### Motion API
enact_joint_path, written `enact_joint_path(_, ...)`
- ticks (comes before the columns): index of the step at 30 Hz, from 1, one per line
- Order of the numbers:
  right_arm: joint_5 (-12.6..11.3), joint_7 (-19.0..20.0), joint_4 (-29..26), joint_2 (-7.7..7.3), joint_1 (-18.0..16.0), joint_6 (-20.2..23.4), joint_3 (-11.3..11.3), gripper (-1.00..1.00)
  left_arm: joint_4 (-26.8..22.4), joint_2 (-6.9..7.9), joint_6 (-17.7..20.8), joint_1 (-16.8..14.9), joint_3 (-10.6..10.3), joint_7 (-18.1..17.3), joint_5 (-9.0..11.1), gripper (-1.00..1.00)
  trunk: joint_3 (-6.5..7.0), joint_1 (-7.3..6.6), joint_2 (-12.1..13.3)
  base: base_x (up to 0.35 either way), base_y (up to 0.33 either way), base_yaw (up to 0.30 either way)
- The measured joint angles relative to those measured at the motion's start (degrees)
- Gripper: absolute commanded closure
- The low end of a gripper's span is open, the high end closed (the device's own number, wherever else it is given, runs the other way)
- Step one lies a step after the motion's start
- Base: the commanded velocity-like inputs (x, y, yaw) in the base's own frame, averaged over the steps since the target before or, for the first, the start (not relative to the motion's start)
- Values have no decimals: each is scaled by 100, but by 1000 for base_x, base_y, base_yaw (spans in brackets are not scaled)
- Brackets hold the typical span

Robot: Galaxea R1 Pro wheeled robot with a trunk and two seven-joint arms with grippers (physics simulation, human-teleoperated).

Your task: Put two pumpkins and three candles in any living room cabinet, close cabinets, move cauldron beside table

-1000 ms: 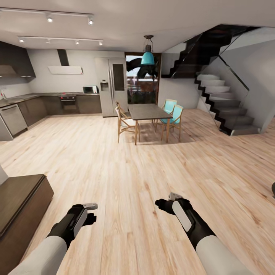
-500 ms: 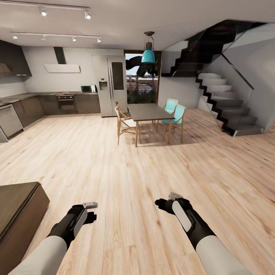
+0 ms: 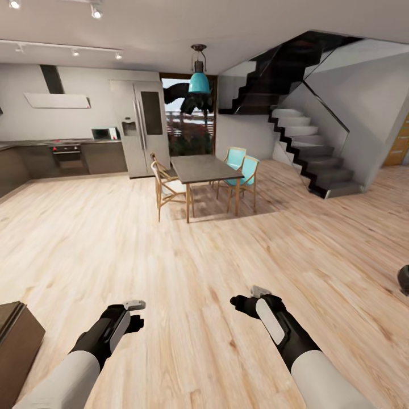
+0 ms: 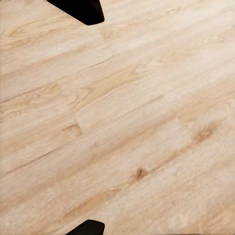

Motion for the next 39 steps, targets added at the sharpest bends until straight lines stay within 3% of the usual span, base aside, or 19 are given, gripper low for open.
enact_joint_path(39, -2, 9, 1, 1, -1, -11, -9, -100, 6, -9, 0, 1, -9, 4, -8, -100, 0, 0, 0, 294, 226, -272)
